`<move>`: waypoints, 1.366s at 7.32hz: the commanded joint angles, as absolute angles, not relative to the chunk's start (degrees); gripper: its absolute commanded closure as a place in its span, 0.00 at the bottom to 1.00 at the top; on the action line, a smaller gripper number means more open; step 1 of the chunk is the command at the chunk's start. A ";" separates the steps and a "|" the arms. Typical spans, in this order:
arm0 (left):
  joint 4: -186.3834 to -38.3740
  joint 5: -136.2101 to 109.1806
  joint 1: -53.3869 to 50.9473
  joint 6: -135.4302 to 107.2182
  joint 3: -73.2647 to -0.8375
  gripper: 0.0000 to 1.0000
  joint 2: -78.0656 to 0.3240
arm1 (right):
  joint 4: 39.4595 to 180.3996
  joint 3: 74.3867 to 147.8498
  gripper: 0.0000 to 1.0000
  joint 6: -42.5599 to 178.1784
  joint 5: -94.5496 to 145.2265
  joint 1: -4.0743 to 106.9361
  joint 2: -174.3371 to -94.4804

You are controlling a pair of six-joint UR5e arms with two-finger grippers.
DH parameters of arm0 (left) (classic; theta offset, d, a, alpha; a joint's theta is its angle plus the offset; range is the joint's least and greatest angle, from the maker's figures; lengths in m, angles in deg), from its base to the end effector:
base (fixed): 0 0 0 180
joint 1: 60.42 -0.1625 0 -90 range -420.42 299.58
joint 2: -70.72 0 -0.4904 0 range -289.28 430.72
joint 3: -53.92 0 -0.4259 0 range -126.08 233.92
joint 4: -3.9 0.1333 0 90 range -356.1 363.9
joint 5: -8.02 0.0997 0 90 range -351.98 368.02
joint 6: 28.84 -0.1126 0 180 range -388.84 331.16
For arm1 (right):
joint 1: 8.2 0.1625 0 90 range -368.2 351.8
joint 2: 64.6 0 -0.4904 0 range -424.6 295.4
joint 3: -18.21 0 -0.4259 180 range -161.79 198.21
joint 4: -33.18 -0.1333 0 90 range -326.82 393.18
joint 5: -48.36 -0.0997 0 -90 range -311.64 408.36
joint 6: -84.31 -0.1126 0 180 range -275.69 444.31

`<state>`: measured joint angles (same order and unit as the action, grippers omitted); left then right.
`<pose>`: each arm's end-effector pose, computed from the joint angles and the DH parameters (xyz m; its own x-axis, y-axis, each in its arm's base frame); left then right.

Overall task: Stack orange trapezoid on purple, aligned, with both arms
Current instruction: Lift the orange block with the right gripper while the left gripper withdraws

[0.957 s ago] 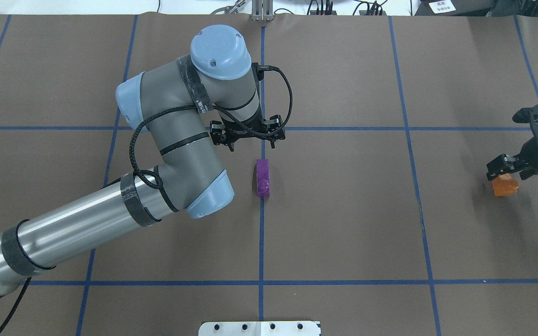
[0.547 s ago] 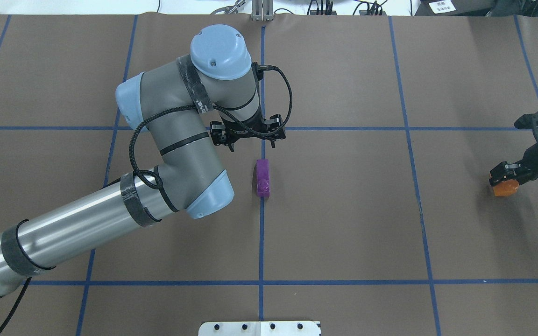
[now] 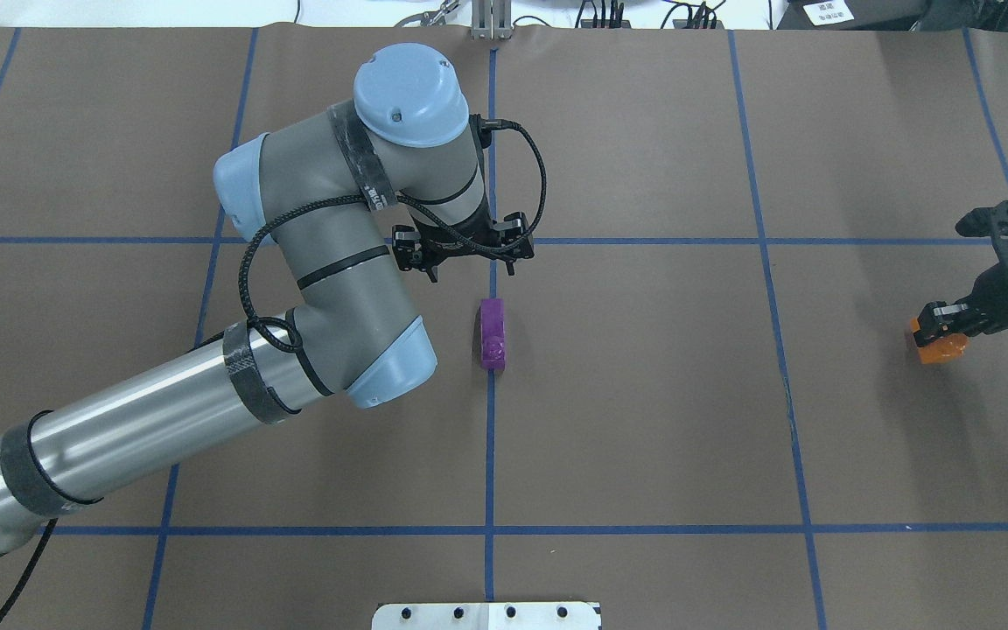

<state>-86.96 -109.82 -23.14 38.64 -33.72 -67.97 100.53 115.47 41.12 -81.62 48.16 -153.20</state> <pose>0.5902 -0.5508 0.1727 0.6002 -0.0313 -0.7992 0.0358 0.9993 -0.0122 -0.2612 -0.5025 0.6105 0.6542 -0.0253 0.7559 0.0350 0.9994 0.0032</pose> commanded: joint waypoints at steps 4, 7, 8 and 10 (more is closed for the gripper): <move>-87.07 -110.46 -16.84 19.20 -49.51 0.00 -45.07 | 123.48 115.87 1.00 19.81 -72.08 28.75 -119.25; -87.50 -111.86 -13.13 12.92 -49.53 0.00 -40.03 | 123.80 107.96 1.00 15.93 -68.55 23.46 -109.09; -87.51 -111.86 -13.04 12.91 -49.62 0.00 -39.84 | 123.80 107.95 1.00 15.93 -68.27 23.01 -108.90; -87.51 -111.86 -13.04 12.91 -49.62 0.00 -39.76 | 123.62 107.25 1.00 16.02 -67.49 22.48 -108.99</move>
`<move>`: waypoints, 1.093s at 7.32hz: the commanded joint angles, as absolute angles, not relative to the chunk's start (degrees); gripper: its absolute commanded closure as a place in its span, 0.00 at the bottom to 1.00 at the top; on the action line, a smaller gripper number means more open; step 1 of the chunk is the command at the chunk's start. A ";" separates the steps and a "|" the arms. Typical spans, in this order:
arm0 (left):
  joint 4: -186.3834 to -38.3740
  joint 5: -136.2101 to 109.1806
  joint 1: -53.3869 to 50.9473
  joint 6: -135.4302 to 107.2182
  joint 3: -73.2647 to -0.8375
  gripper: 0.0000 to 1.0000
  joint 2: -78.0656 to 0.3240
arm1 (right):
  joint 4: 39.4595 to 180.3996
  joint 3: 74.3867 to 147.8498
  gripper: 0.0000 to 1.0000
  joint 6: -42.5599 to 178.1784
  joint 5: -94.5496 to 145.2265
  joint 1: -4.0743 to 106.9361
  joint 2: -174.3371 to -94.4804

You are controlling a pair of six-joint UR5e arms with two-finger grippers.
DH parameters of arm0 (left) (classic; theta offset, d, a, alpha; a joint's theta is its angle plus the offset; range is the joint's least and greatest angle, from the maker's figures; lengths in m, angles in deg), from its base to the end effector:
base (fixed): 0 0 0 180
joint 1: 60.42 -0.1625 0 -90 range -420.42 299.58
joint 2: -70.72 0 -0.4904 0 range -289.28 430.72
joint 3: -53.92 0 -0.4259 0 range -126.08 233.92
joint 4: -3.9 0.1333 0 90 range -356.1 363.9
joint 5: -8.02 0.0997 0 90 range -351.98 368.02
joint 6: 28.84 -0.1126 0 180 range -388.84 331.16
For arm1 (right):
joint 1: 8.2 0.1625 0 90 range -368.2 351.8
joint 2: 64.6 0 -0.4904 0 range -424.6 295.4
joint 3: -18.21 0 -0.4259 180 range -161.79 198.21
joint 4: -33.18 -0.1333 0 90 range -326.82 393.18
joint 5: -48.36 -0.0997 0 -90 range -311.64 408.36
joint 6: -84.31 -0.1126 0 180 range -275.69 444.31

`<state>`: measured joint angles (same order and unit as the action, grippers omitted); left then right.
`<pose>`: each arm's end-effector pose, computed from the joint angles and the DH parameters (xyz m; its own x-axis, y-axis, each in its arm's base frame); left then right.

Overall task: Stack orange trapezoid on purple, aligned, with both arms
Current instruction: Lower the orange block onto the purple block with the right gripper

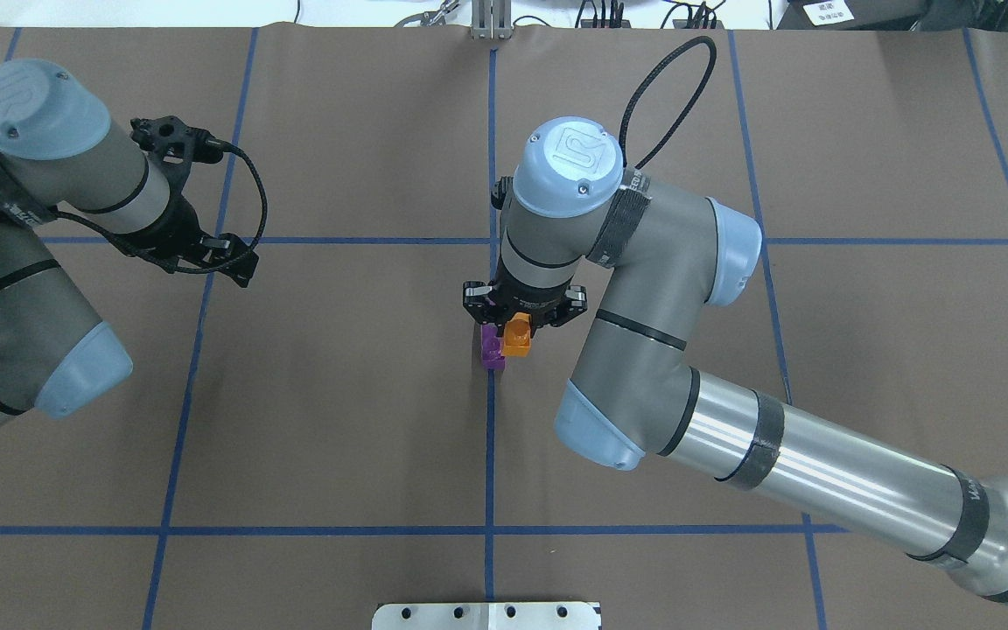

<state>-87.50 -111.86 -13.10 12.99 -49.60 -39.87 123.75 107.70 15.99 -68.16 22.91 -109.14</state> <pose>0.3927 -0.5397 0.4043 0.6968 0.1974 -0.6895 -0.1169 0.9798 0.1623 -0.6358 -0.4806 0.2079 0.6407 0.0005 0.7678 0.0449 0.9983 -0.0382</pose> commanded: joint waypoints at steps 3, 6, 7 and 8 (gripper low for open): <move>-87.51 -111.78 -13.04 13.44 -50.06 0.00 -39.76 | 123.36 104.96 1.00 16.90 -66.78 22.47 -107.93; -87.51 -111.78 -13.04 13.53 -50.06 0.00 -39.67 | 123.27 104.78 1.00 16.64 -65.64 21.60 -107.76; -87.51 -111.78 -13.04 13.61 -50.06 0.00 -39.67 | 123.27 104.78 1.00 16.72 -65.63 21.59 -107.84; -87.51 -111.78 -13.04 13.70 -50.06 0.00 -39.67 | 123.27 104.78 1.00 16.72 -65.63 21.59 -107.84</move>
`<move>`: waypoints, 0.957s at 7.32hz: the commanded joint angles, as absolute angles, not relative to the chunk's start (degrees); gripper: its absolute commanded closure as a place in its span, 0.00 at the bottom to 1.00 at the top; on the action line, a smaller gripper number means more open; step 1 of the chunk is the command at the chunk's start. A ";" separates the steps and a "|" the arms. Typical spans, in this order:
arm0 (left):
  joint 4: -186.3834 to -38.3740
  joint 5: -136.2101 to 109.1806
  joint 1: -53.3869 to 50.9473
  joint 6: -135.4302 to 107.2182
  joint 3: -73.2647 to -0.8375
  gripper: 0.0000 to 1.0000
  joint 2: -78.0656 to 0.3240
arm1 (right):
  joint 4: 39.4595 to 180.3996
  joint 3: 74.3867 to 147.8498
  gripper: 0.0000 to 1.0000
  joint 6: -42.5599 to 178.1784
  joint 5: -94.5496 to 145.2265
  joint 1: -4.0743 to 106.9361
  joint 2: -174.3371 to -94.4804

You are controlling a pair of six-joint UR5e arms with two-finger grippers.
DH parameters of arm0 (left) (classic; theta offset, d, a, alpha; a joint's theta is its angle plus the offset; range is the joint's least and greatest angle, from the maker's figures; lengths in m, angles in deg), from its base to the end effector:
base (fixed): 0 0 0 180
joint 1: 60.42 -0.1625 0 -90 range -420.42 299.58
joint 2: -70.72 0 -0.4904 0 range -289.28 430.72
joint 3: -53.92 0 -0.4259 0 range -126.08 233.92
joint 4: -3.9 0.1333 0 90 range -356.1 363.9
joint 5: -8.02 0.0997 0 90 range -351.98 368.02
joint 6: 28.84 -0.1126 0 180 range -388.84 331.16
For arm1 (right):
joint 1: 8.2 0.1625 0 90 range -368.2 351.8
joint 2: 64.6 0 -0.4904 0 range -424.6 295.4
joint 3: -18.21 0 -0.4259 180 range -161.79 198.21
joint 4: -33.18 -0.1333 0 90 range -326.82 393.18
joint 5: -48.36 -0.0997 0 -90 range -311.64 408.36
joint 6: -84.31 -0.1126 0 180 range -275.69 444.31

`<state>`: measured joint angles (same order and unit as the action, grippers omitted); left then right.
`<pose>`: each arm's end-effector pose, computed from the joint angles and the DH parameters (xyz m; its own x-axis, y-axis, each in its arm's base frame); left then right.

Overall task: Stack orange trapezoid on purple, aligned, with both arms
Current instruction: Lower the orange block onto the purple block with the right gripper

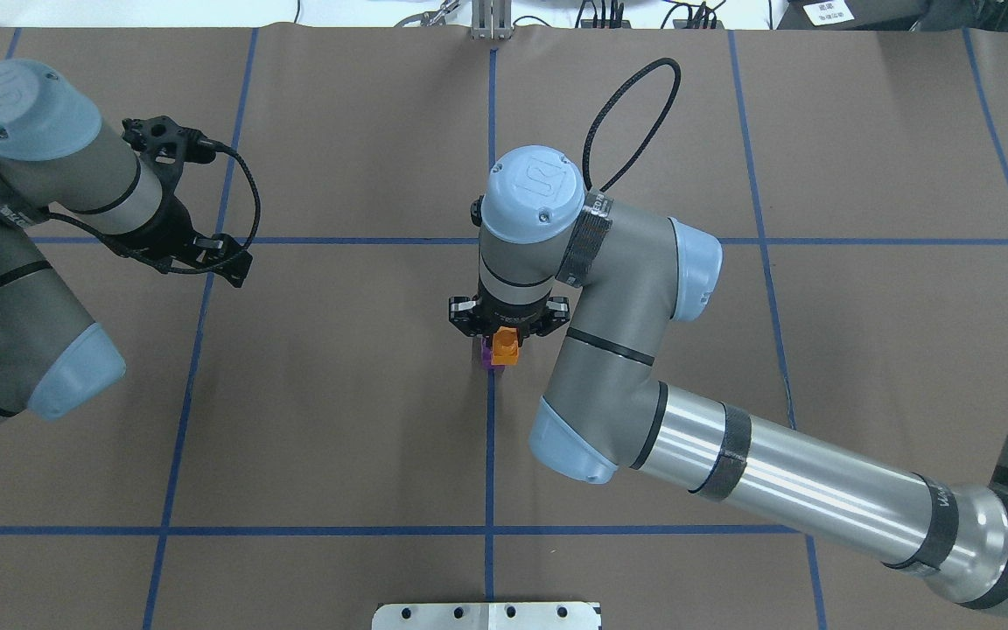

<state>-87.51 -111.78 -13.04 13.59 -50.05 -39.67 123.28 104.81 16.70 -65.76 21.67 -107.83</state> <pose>0.3903 -0.5384 0.4028 0.6968 0.1887 -0.6920 -0.1074 0.9814 0.1594 -0.6589 -0.4791 0.2124 0.6644 -0.0193 0.7471 0.0448 0.9989 -0.0140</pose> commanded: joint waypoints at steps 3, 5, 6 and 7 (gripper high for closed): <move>-87.51 -111.78 -13.04 13.70 -50.49 0.00 -39.67 | 123.27 102.34 1.00 16.81 -65.20 21.59 -105.92; -87.51 -111.78 -13.04 13.70 -50.58 0.00 -39.67 | 123.27 102.06 1.00 16.90 -64.24 20.90 -106.00; -87.51 -111.78 -13.04 13.70 -50.67 0.00 -39.67 | 123.27 101.80 1.00 16.90 -63.44 20.20 -106.08; -87.42 -111.78 -13.04 13.70 -50.76 0.00 -39.67 | 123.27 101.80 1.00 16.90 -62.74 19.75 -106.09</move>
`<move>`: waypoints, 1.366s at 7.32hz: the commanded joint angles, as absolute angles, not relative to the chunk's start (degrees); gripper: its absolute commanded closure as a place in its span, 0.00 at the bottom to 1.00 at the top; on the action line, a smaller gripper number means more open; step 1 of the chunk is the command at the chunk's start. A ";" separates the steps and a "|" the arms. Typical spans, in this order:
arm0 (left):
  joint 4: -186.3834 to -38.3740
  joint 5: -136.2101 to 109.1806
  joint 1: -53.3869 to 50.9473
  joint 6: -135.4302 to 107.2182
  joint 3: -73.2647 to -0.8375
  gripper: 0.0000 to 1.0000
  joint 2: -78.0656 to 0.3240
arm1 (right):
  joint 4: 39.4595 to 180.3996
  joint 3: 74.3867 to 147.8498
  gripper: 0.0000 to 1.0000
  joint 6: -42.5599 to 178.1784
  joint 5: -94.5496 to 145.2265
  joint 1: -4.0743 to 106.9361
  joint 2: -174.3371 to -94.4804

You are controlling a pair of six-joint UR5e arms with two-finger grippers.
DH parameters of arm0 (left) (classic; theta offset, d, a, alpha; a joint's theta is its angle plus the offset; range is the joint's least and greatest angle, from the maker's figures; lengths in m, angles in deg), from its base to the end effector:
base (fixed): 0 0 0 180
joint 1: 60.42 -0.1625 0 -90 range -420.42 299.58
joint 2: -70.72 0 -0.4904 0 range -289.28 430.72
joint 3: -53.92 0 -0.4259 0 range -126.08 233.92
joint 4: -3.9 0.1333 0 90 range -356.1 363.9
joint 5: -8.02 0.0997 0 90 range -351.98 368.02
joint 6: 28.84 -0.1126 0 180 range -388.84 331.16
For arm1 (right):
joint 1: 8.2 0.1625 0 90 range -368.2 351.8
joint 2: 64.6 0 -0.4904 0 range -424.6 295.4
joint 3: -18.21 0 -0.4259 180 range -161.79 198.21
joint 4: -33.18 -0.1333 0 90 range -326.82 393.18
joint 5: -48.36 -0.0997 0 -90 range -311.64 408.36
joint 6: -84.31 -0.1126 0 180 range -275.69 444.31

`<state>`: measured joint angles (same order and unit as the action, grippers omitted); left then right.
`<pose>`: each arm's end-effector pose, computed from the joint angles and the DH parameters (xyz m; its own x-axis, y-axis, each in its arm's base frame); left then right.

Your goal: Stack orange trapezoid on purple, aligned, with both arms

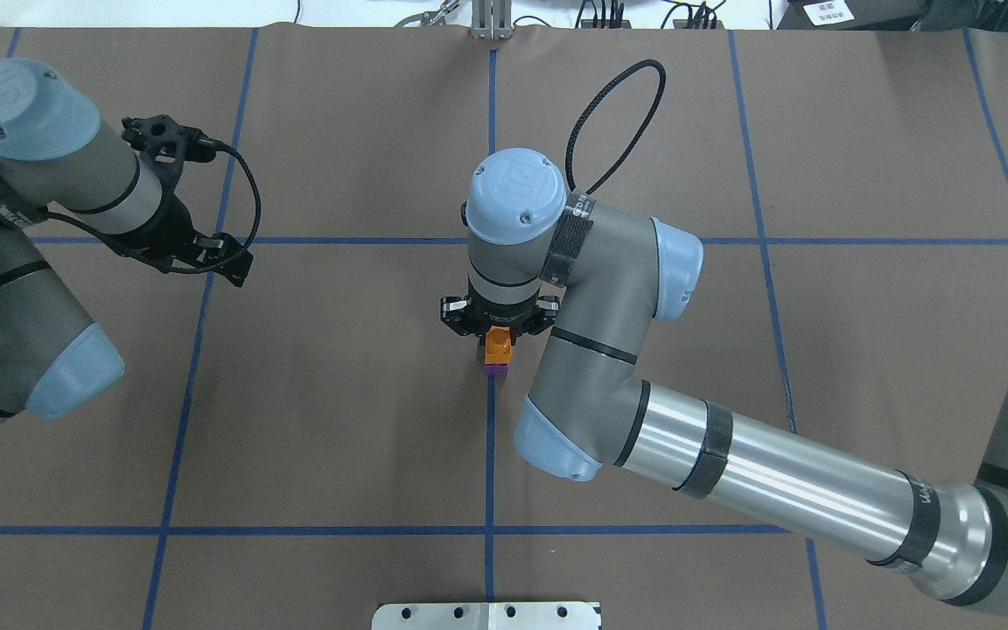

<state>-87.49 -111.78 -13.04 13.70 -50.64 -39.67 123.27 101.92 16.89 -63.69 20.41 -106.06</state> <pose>0.3887 -0.5367 0.3978 0.6923 0.1919 -0.6956 -0.1050 0.9805 0.1660 -0.6822 -0.4758 0.2113 0.6864 -0.0310 0.7266 0.0443 0.9990 0.0008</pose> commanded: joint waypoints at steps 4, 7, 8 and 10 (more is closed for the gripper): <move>-87.42 -111.78 -13.13 14.05 -50.94 0.00 -39.67 | 123.18 101.18 1.00 16.90 -62.73 19.75 -106.00; -87.33 -111.78 -13.22 14.23 -51.02 0.00 -39.76 | 123.18 101.70 0.00 16.11 -61.33 19.57 -105.91; -87.33 -111.78 -13.13 14.23 -51.11 0.00 -39.76 | 123.18 102.84 0.00 16.02 -61.33 20.09 -105.82; -87.42 -112.04 -12.17 13.01 -51.20 0.00 -38.54 | 124.05 109.48 0.00 16.11 -62.72 23.07 -109.13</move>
<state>-87.32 -111.87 -12.89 13.72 -51.15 -39.45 123.40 104.97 16.09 -61.84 21.10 -106.70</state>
